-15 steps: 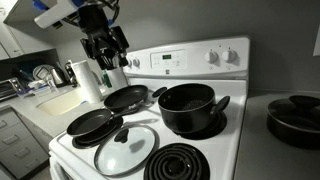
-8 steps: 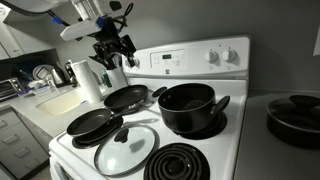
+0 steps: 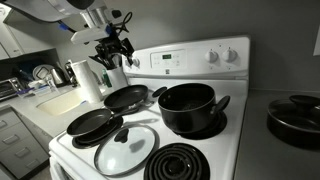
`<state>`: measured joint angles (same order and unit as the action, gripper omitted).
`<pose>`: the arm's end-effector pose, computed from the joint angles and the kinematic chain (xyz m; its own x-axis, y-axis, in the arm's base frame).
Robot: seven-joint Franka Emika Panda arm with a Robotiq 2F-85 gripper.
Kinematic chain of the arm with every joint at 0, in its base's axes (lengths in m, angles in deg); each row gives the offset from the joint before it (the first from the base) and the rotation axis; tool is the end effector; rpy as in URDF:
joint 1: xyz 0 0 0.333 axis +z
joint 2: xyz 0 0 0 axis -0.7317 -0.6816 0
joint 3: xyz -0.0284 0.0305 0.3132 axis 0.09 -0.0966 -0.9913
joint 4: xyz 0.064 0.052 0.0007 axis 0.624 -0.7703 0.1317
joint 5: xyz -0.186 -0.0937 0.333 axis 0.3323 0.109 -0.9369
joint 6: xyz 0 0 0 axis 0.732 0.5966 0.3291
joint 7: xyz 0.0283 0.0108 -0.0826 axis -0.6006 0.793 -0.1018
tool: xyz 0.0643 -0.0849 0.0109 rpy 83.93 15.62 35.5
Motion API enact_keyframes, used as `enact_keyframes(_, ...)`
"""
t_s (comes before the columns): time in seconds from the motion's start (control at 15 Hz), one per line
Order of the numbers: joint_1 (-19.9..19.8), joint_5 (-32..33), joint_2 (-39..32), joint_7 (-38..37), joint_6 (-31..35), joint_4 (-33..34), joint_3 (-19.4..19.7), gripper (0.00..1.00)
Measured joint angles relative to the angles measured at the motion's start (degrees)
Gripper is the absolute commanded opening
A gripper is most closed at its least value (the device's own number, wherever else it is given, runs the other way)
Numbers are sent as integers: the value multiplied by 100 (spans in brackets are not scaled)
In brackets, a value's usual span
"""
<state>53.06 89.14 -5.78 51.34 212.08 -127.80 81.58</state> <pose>0.5676 0.1050 0.5356 0.9542 0.1276 0.2707 0.1298 -0.9915 0.0097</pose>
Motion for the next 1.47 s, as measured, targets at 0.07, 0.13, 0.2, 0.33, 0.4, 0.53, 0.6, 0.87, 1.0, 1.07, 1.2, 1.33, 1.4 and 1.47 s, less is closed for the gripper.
enact_keyframes(0.07,24,-32,-122,27,5,130,-21,100)
enact_keyframes(0.13,37,-57,-222,45,1,240,-37,100)
enact_keyframes(0.2,42,-69,-293,57,0,307,-43,100)
enact_keyframes(0.33,41,-71,-350,67,-2,372,-43,100)
enact_keyframes(0.4,41,-69,-353,63,0,375,-43,100)
enact_keyframes(0.53,42,-136,-361,78,260,353,-45,100)
enact_keyframes(0.6,43,-215,-394,147,540,345,-49,100)
enact_keyframes(0.87,60,-706,-904,776,2012,479,-152,100)
enact_keyframes(1.0,63,-1057,-1310,1167,2478,724,-295,100)
enact_keyframes(1.07,60,-1235,-1527,1366,2609,888,-389,100)
enact_keyframes(1.2,51,-1477,-1915,1702,2648,1279,-599,100)
enact_keyframes(1.33,51,-1544,-2240,1836,2626,1692,-801,100)
enact_keyframes(1.4,54,-1544,-2376,1859,2613,1898,-886,100)
enact_keyframes(1.47,54,-1544,-2500,1889,2596,2109,-967,100)
